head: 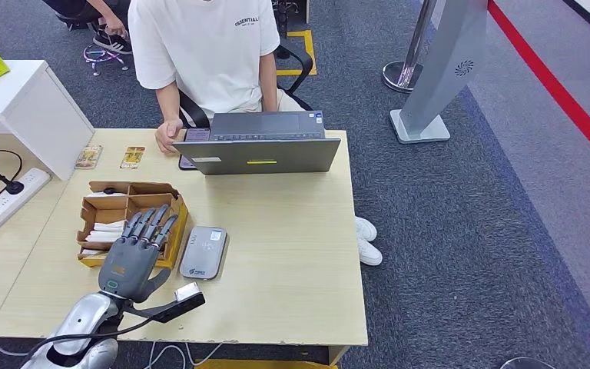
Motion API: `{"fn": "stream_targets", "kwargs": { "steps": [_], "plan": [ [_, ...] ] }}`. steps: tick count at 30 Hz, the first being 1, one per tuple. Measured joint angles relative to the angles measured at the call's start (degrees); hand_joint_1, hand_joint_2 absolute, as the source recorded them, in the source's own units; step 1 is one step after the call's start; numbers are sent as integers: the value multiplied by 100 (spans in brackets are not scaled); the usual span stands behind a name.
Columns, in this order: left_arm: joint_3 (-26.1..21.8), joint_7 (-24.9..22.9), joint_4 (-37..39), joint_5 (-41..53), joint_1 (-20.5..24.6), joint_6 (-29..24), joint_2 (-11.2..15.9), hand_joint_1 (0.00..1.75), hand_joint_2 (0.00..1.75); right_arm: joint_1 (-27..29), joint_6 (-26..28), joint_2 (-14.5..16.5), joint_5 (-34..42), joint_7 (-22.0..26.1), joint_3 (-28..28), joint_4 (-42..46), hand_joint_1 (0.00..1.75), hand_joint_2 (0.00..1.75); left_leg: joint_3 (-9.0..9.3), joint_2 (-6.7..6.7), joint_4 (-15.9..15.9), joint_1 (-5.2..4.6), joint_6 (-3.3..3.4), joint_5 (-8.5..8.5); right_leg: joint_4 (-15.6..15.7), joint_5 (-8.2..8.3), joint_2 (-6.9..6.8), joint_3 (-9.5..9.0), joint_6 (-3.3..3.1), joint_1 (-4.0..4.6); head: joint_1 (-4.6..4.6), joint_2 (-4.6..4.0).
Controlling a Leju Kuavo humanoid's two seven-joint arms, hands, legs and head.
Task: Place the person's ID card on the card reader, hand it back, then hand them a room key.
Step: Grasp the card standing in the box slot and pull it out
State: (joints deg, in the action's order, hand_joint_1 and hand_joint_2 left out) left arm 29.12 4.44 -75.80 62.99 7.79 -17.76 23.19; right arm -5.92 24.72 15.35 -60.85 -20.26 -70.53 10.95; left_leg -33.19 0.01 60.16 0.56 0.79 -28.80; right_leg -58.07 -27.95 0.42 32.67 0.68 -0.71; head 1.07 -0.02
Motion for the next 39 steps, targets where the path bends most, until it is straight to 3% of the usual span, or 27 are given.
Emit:
{"fn": "stream_targets", "kwargs": {
  "steps": [39],
  "plan": [
    [-481, -81, 503, -2, 345, 42, -212, 0, 175, -1, -86, -40, -4, -69, 1, 0, 0, 0, 0, 0, 0, 0, 0, 0, 0, 0, 0, 0, 0, 0, 1, 0]
  ]
}}
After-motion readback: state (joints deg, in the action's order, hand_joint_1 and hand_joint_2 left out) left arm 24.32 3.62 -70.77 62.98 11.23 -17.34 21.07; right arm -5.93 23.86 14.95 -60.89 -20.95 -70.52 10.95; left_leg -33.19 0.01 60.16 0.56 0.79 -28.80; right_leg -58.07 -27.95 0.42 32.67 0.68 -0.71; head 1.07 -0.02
